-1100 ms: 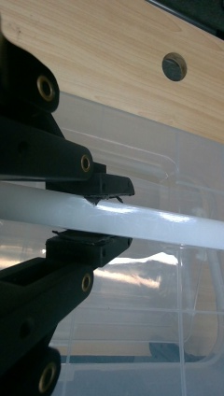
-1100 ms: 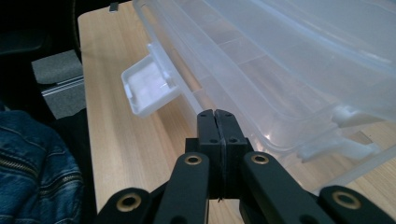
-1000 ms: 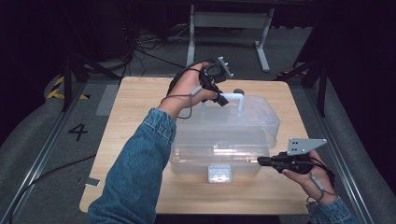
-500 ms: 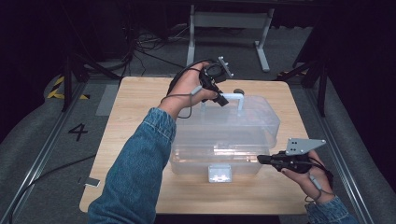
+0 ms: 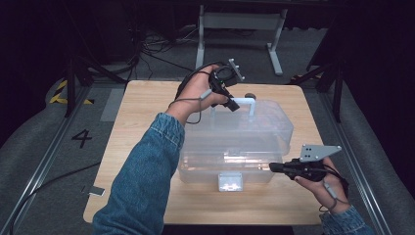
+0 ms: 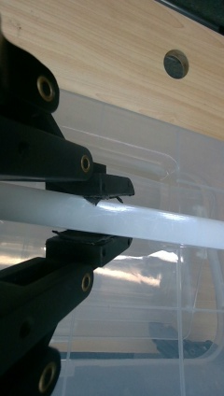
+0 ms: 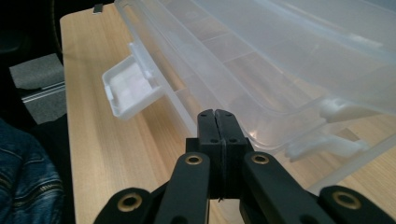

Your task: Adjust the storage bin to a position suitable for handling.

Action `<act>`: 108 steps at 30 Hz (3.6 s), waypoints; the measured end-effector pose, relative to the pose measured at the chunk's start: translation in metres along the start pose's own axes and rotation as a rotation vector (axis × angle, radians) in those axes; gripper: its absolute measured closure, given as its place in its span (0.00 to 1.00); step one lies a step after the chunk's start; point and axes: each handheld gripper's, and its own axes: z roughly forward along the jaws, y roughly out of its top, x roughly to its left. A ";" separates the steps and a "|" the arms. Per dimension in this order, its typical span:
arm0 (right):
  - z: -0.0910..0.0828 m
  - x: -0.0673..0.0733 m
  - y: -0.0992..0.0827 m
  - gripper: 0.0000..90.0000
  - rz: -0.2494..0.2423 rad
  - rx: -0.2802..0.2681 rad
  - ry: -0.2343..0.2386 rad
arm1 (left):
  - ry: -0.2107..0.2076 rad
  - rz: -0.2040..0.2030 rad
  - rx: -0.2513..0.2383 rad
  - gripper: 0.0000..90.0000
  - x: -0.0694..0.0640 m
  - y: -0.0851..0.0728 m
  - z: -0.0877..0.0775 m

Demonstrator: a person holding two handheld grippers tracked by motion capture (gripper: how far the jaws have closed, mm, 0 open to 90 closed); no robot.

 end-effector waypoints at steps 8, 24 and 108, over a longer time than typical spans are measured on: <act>-0.016 -0.001 0.011 1.00 0.049 -0.145 -0.015 | 0.004 0.002 -0.006 0.84 0.001 0.000 0.000; -0.014 -0.001 0.008 1.00 0.108 -0.219 -0.095 | 0.024 -0.058 -0.070 0.67 0.004 -0.005 0.000; -0.014 -0.004 0.012 1.00 0.130 -0.270 -0.133 | 0.373 -0.352 -0.454 0.32 -0.114 -0.233 0.009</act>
